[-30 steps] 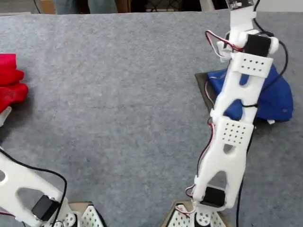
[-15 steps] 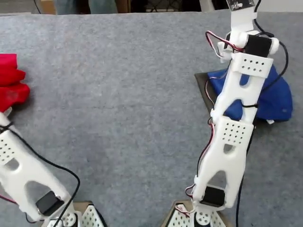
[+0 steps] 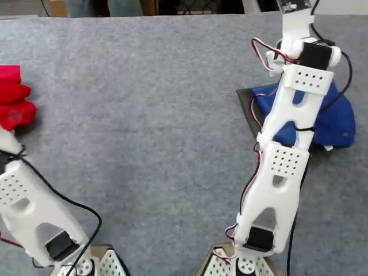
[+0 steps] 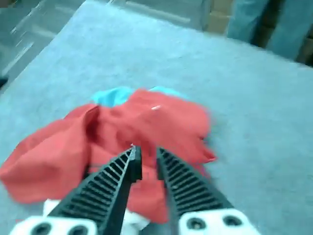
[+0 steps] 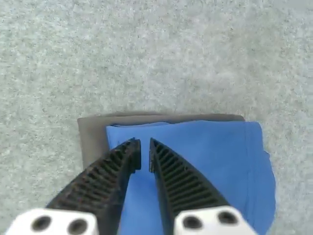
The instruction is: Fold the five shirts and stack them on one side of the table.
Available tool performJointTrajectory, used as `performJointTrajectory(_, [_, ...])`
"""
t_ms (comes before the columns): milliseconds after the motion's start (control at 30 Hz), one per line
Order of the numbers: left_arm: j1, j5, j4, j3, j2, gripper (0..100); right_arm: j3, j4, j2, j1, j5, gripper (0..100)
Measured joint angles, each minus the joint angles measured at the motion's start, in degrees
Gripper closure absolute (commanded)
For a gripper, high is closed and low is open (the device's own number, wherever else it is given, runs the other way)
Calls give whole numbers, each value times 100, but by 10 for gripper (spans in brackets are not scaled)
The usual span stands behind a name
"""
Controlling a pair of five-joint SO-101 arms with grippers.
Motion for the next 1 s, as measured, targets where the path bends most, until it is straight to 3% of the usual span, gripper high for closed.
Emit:
performJointTrajectory(200, [-1407,18,-897,141,1495,785,220,0,0,105,0,952])
performJointTrajectory(300, [-1749,-9,-1451,141,2303,788,404,0,0,105,0,952])
performJointTrajectory(500, [-1705,-334,-1688,141,3121,979,422,0,0,105,0,952])
performJointTrajectory(733, [-1459,-334,-1257,-18,3024,972,422,0,0,105,0,952])
performJointTrajectory(1000, [-844,-334,-422,-18,1565,972,422,0,0,105,0,952])
